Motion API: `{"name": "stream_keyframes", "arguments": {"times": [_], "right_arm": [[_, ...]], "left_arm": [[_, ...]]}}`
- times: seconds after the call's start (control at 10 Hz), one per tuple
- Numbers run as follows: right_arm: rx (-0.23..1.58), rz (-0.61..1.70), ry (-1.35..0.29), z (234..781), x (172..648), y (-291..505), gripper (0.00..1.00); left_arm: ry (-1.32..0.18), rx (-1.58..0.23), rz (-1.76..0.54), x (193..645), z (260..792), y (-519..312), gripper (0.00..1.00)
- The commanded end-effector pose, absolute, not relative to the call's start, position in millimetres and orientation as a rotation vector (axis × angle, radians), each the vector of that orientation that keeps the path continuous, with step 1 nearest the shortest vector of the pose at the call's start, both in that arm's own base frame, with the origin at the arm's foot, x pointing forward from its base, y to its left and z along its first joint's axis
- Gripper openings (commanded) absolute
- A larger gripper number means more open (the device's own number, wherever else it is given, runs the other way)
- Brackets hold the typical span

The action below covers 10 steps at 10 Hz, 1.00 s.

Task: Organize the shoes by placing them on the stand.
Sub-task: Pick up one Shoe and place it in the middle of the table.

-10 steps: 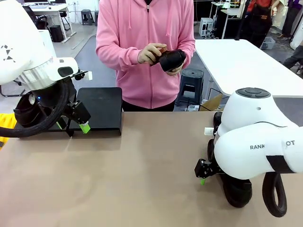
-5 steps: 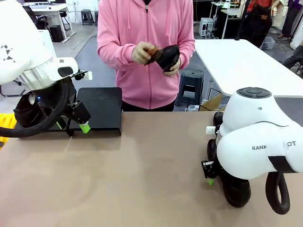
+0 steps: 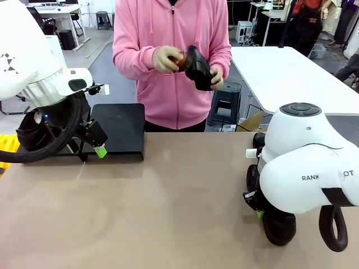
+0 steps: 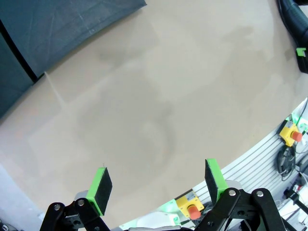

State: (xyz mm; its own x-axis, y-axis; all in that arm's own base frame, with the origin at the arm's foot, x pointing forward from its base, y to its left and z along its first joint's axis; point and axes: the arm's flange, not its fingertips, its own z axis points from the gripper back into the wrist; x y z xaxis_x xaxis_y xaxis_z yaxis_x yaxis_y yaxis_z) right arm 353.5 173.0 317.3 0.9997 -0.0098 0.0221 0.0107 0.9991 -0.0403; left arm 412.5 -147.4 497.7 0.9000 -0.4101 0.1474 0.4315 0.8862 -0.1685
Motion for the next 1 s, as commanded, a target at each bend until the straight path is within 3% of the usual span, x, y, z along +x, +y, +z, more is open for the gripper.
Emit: {"name": "stream_keyframes", "arguments": {"times": [0.0, 0.5, 0.7, 0.9], "right_arm": [[-0.08, -0.043, -0.076, 319.6, 323.2, 159.5, 0.0], [0.031, -0.091, -0.283, 432.0, 291.5, 217.2, 0.0], [0.054, 0.008, -0.29, 434.5, 292.6, 313.9, 0.0], [0.035, 0.045, -0.282, 424.7, 293.2, 338.1, 0.0]], "left_arm": [[-0.106, -0.185, -0.437, 409.3, 497.6, -144.9, 1.0], [-0.106, -0.185, -0.437, 409.3, 497.6, -144.9, 1.0], [-0.106, -0.185, -0.437, 409.3, 497.6, -144.9, 1.0], [-0.106, -0.185, -0.437, 409.3, 497.6, -144.9, 1.0]]}}
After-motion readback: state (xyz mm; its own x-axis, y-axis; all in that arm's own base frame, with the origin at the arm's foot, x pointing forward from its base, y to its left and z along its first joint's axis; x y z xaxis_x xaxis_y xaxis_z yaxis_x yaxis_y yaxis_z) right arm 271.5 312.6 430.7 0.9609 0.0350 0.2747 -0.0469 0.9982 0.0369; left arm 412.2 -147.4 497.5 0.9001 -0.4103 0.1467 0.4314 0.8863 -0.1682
